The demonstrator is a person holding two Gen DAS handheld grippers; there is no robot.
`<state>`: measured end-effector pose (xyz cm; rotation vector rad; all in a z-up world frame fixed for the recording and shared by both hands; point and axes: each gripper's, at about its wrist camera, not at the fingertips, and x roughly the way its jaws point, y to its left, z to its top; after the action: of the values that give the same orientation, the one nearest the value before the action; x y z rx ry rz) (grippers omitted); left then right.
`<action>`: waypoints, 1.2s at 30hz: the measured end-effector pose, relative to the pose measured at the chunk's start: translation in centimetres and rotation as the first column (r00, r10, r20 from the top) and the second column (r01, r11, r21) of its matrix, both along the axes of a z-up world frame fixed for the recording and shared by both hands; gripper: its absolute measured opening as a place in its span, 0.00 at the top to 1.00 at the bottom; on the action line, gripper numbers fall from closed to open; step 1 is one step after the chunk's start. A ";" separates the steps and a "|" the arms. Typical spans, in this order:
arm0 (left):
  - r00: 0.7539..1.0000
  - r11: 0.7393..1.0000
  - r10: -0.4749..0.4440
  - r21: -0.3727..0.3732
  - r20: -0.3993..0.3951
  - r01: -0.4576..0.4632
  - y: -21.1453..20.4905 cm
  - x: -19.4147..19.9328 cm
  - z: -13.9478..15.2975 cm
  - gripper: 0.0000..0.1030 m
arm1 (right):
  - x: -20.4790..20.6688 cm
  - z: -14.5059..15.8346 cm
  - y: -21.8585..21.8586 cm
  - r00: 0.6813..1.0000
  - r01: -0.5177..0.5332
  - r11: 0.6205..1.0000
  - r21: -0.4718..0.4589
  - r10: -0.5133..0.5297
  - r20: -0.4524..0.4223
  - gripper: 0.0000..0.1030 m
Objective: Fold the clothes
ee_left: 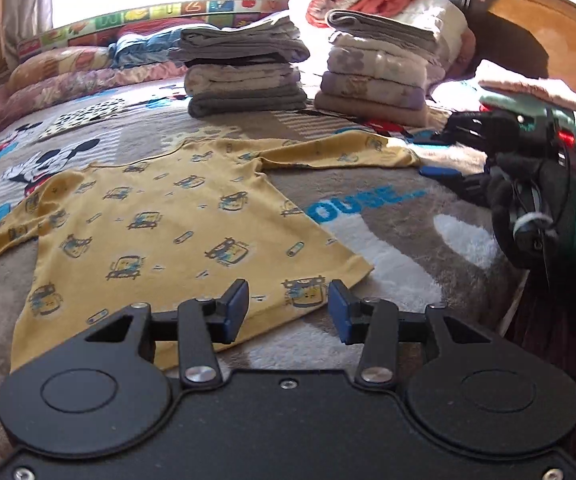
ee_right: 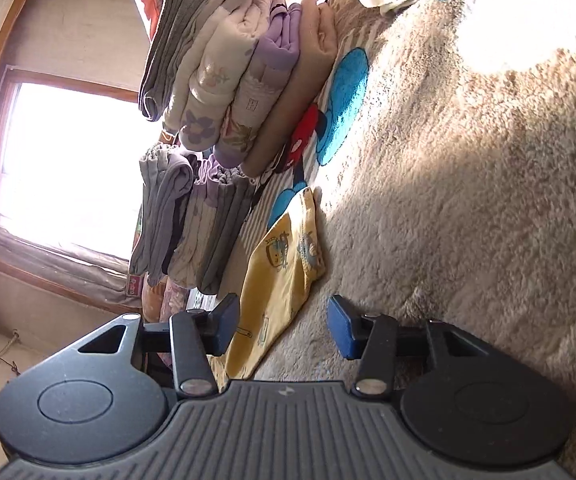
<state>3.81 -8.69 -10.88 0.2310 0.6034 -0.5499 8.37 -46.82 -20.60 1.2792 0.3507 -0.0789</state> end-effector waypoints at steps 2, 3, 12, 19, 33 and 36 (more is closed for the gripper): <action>0.997 0.994 -0.073 0.089 0.030 0.070 -2.5 -0.4 -0.9 0.59 | 0.8 -0.1 -0.5 1.000 -0.007 1.000 -0.014 0.007 -0.001 0.62; 0.994 0.987 -0.103 0.125 0.041 0.097 -3.5 -0.6 -1.3 0.59 | 1.1 -0.1 -0.7 1.000 -0.009 1.000 -0.017 0.009 0.001 0.63; 0.985 0.962 -0.153 0.239 0.080 0.130 -8.2 0.3 -3.8 0.71 | 2.4 0.2 -1.0 1.000 -0.019 0.998 -0.056 0.020 0.004 0.64; 0.984 0.963 -0.109 0.262 0.140 0.069 -8.9 0.3 -3.9 0.98 | 2.3 0.0 -1.2 1.000 -0.018 0.999 -0.041 0.019 0.023 0.65; 0.987 0.979 -0.156 0.140 0.027 0.151 -7.3 1.0 -2.5 0.98 | 0.2 0.3 -2.9 0.999 -0.002 0.999 -0.052 0.005 0.043 0.62; 0.992 0.989 -0.124 0.079 -0.003 0.124 -6.8 1.5 -1.5 0.98 | 1.5 1.3 -1.7 0.999 -0.042 0.986 -0.163 0.045 0.016 0.44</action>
<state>5.35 -15.53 -12.38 0.3458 0.6126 -0.6463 9.83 -48.49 -19.31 1.1098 0.3483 -0.0569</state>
